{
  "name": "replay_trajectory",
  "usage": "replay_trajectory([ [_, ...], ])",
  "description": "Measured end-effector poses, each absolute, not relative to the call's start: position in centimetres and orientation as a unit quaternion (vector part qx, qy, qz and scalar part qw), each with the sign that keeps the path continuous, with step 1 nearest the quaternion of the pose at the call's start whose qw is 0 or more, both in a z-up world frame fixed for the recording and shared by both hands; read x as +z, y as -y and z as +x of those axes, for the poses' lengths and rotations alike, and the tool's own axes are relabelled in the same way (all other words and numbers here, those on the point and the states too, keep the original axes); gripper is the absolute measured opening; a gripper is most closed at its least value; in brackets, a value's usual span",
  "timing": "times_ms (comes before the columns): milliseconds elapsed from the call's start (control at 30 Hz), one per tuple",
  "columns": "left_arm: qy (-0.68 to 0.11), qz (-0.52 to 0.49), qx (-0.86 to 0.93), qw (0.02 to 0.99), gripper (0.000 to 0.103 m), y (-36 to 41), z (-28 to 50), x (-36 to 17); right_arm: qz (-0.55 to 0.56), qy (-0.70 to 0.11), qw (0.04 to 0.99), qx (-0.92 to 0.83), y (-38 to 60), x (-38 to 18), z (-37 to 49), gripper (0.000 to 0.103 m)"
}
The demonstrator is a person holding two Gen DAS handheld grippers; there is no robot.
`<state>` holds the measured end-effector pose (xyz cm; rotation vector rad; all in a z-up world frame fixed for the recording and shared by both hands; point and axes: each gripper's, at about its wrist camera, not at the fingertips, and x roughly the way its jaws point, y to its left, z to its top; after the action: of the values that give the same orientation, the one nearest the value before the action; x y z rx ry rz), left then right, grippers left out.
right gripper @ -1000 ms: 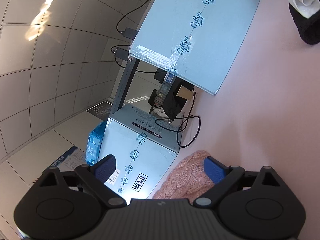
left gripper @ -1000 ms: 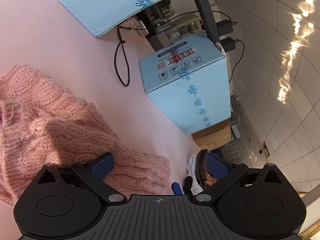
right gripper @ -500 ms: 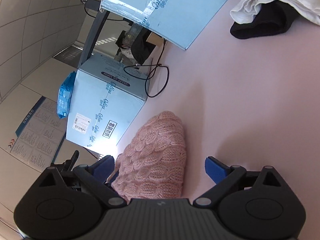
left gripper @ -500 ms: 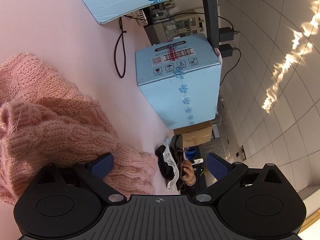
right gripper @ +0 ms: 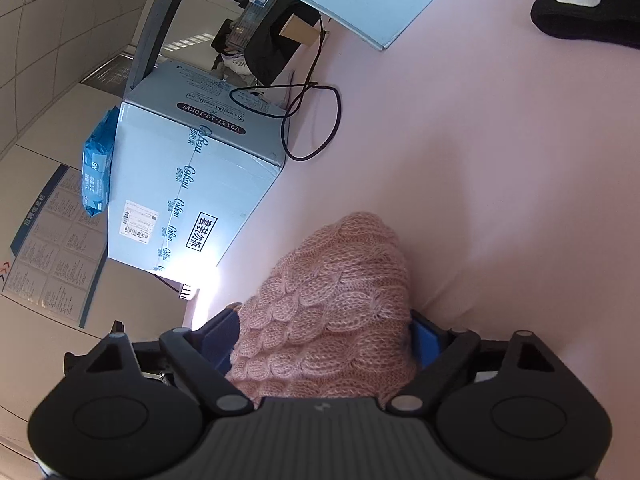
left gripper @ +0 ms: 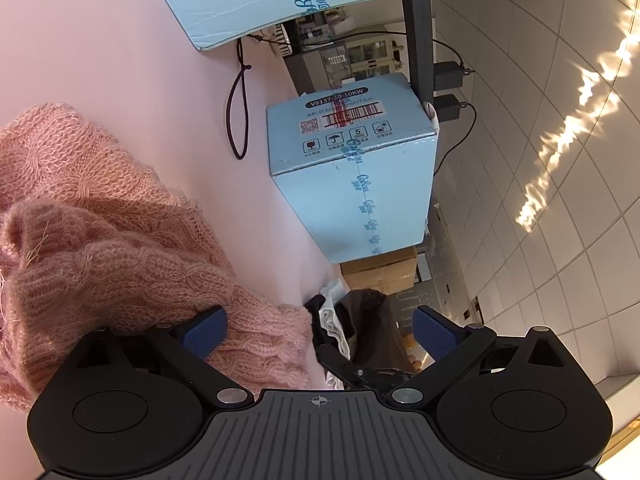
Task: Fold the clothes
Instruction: 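Grasp the pink sweater bundle with the right gripper and lift it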
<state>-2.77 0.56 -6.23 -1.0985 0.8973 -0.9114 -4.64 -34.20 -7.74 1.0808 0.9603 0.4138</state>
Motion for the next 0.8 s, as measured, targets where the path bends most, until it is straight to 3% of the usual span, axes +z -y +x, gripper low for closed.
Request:
replay_trajectory([
  [300, -0.391, -0.45, -0.401, 0.696, 0.101, 1.0, -4.4, -5.3, 0.521, -0.355, 0.739, 0.237, 35.9, -6.9, -6.6, 0.02],
  [400, -0.404, -0.465, -0.421, 0.666, 0.101, 2.7, -4.6, -5.7, 0.517, -0.338, 0.748, 0.242, 37.7, -5.6, -8.0, 0.02],
  [600, -0.411, -0.505, -0.448, 0.612, 0.101, 7.1, -4.6, -7.1, 0.518, -0.336, 0.761, 0.199, 42.5, -3.5, -10.6, 0.02],
  [800, -0.386, -0.48, -0.45, 0.646, 0.101, 9.5, -5.4, -6.8, 0.522, -0.321, 0.763, 0.205, 42.5, -1.5, -11.6, 0.022],
])
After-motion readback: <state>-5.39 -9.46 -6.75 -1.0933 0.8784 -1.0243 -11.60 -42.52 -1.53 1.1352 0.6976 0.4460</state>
